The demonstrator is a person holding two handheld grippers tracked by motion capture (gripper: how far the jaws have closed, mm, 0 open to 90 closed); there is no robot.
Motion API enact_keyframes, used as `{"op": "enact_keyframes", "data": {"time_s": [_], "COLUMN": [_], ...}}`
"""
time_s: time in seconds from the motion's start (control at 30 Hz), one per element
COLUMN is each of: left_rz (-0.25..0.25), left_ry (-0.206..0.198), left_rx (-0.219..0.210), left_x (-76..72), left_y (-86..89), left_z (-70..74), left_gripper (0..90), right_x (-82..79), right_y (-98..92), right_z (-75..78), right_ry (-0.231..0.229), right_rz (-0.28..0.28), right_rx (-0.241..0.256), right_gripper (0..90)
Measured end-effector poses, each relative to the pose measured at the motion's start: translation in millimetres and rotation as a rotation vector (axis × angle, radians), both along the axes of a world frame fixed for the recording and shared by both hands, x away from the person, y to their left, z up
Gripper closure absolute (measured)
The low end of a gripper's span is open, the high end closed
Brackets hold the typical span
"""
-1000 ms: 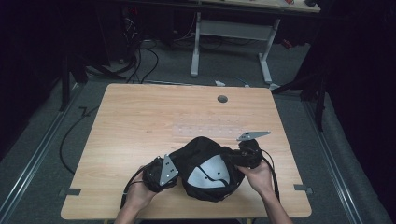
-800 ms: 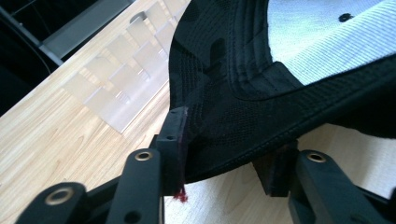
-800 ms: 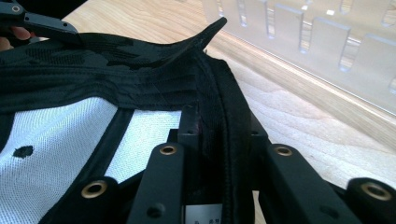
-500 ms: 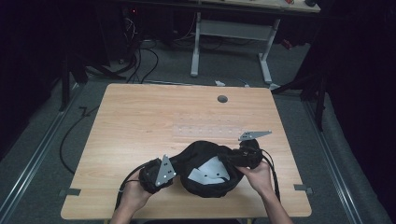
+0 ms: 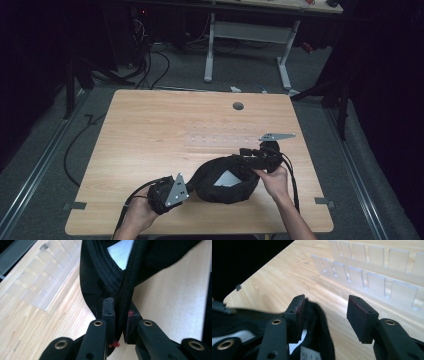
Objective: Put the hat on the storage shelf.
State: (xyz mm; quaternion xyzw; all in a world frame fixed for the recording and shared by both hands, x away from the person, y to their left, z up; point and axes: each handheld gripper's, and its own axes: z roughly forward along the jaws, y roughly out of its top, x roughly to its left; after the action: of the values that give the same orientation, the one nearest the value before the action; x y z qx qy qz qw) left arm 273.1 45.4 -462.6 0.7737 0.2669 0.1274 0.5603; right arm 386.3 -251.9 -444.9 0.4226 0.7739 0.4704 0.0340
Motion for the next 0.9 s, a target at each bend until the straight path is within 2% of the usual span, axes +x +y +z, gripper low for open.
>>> {"op": "enact_keyframes", "data": {"time_s": [0.07, 0.17, 0.27, 0.33, 0.4, 0.47, 0.6, 0.63, 0.8, 0.9], "left_rz": [-0.022, -0.051, -0.060, -0.053, -0.036, -0.019, 0.020, 0.028, 0.067, 0.080], "left_ry": [0.017, 0.034, 0.050, 0.056, 0.068, 0.077, 0.113, 0.117, 0.135, 0.143], "left_rx": [-0.005, -0.002, -0.001, -0.008, -0.033, -0.064, -0.131, -0.135, -0.173, -0.208], "left_x": [-1.9, -4.3, -4.6, -3.5, -2.0, -0.3, 3.6, 4.7, 8.6, 11.1], "left_y": [1.0, 0.8, 1.2, 3.9, 7.9, 12.9, 22.9, 25.1, 29.6, 30.8], "left_z": [0.2, 1.4, 3.0, 4.0, 6.1, 8.1, 8.5, 8.3, 9.3, 11.2], "left_gripper": [84.4, 85.5, 85.7, 85.8, 85.8, 85.8, 85.8, 85.9, 85.9, 85.9], "right_x": [2.1, 4.9, 7.1, 8.4, 9.0, 9.3, 8.7, 7.8, 0.2, -5.9], "right_y": [0.5, -0.9, -1.8, -5.9, -13.1, -19.3, -26.9, -28.1, -26.8, -24.6], "right_z": [2.8, 5.5, 7.3, 9.2, 11.0, 12.0, 8.3, 6.4, -4.3, -14.8], "right_ry": [-0.017, -0.042, -0.063, -0.077, -0.085, -0.084, -0.082, -0.078, -0.077, -0.074], "right_rz": [-0.014, -0.048, -0.087, -0.114, -0.142, -0.161, -0.180, -0.186, -0.180, -0.173], "right_rx": [0.000, 0.027, 0.039, 0.057, 0.098, 0.116, 0.103, 0.098, 0.013, -0.071], "right_gripper": [46.9, 44.0, 42.5, 42.4, 42.5, 43.0, 43.7, 43.7, 44.3, 44.2]}}
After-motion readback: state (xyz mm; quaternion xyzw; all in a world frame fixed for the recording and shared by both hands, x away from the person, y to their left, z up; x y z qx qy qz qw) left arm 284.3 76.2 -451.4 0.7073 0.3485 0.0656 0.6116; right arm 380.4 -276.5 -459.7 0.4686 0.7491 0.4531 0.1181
